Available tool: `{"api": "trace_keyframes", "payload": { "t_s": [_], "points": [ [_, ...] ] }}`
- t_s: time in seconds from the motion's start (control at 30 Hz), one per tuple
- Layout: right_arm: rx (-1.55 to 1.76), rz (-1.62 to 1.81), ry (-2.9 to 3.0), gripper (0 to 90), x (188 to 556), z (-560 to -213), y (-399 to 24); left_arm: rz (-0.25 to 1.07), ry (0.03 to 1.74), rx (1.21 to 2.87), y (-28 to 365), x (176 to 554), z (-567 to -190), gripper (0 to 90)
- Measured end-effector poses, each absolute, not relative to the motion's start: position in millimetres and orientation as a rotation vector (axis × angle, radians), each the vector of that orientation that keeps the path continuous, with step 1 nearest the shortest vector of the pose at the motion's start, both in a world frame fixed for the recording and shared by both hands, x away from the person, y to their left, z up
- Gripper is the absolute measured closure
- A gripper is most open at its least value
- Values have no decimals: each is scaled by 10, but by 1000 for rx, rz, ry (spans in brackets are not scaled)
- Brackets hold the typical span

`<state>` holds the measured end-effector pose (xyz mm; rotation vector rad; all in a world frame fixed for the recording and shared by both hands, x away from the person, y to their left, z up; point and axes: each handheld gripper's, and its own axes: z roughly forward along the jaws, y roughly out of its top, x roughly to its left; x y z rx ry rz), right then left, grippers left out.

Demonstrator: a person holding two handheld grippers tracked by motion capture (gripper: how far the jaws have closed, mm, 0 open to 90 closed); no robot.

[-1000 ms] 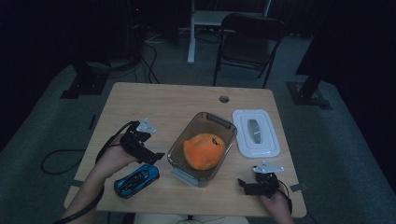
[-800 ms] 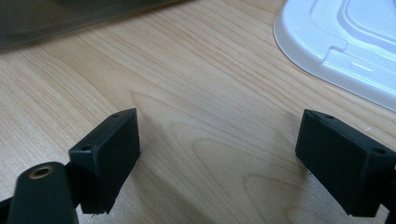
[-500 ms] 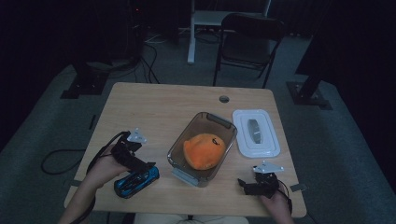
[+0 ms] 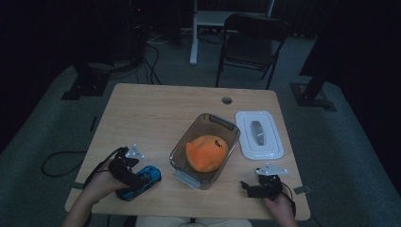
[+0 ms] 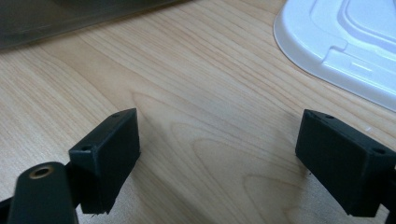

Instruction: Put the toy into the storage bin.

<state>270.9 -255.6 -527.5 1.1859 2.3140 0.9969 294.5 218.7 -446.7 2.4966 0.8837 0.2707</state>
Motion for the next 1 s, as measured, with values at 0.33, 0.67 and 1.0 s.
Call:
{"api": "trace_keyframes", "payload": {
  "t_s": [0.33,0.67,1.0],
  "points": [
    [1187,996,2315,132,2708,-5274,-2556,251,879,2606,2140,2887,-4717,39],
    [1189,997,2311,133,2710,-5276,-2554,267,903,2669,2164,2907,-4896,60],
    [1191,997,2310,132,2710,-5276,-2553,224,926,2666,2176,2921,-4934,149]
  ]
}}
